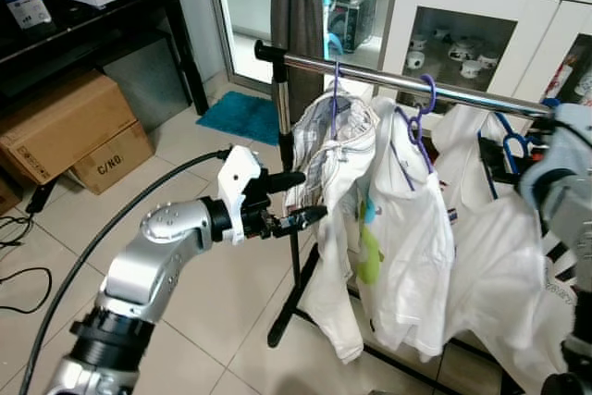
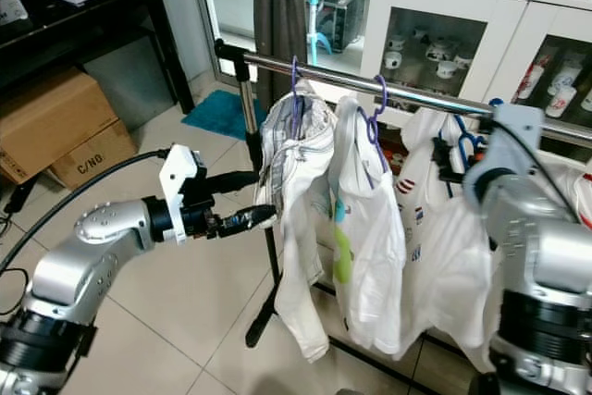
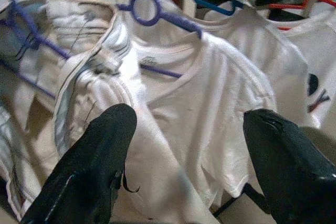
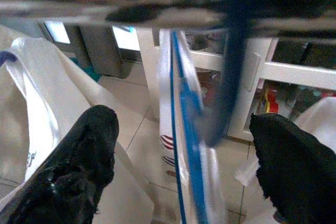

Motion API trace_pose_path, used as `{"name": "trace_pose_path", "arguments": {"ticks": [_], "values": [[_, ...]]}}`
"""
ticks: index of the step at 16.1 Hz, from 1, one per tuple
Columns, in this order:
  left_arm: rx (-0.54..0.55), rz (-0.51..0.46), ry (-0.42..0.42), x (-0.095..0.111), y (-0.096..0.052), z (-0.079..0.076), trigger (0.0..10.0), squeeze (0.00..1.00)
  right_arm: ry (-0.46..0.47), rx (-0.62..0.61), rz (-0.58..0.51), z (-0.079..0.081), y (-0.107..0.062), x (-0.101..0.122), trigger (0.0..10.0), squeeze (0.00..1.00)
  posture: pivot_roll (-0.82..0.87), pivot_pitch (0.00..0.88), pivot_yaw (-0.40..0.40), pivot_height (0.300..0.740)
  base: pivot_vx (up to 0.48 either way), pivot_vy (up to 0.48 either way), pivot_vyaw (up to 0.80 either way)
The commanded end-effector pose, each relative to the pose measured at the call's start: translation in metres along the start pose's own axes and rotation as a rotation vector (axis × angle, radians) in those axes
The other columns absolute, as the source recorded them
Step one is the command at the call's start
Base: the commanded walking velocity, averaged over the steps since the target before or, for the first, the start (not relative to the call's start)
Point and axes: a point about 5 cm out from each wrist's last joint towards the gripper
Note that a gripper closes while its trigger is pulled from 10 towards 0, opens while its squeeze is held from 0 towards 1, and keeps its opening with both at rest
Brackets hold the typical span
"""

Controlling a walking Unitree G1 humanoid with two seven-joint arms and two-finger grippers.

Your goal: Hang hanger

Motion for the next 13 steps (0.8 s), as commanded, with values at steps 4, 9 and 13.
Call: {"name": "trace_pose_path", "arguments": {"ticks": [4, 9, 13], "values": [[-0.054, 0.011, 0.035, 0.0135, 0.0040, -0.0004, 10.0, 0.00, 0.045, 0.017, 0.001, -0.0036, -0.0027, 0.0044, 0.0, 0.00, -0.16, 0.000, 0.059, 0.740, 0.000, 0.000, 0.00], [-0.085, 0.022, 0.037, 0.0152, 0.0048, -0.0024, 10.0, 0.00, 0.043, 0.020, 0.021, -0.0062, -0.0015, 0.0009, 0.0, 0.00, -0.16, 0.000, 0.061, 0.740, 0.000, 0.000, 0.00], [-0.119, 0.032, 0.034, 0.0147, 0.0029, -0.0052, 10.0, 0.00, 0.031, 0.029, 0.034, -0.0053, -0.0005, -0.0032, 0.0, 0.00, -0.16, 0.000, 0.061, 0.740, 0.000, 0.000, 0.00]]}}
Point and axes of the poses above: a point about 5 cm out from each wrist's last joint towards the gripper, its own y axis pointing out of the wrist towards the gripper, its own x axis along the axis of the wrist's last joint, z = x × y, and after that the axes turned 4 degrees about -y, right-handed
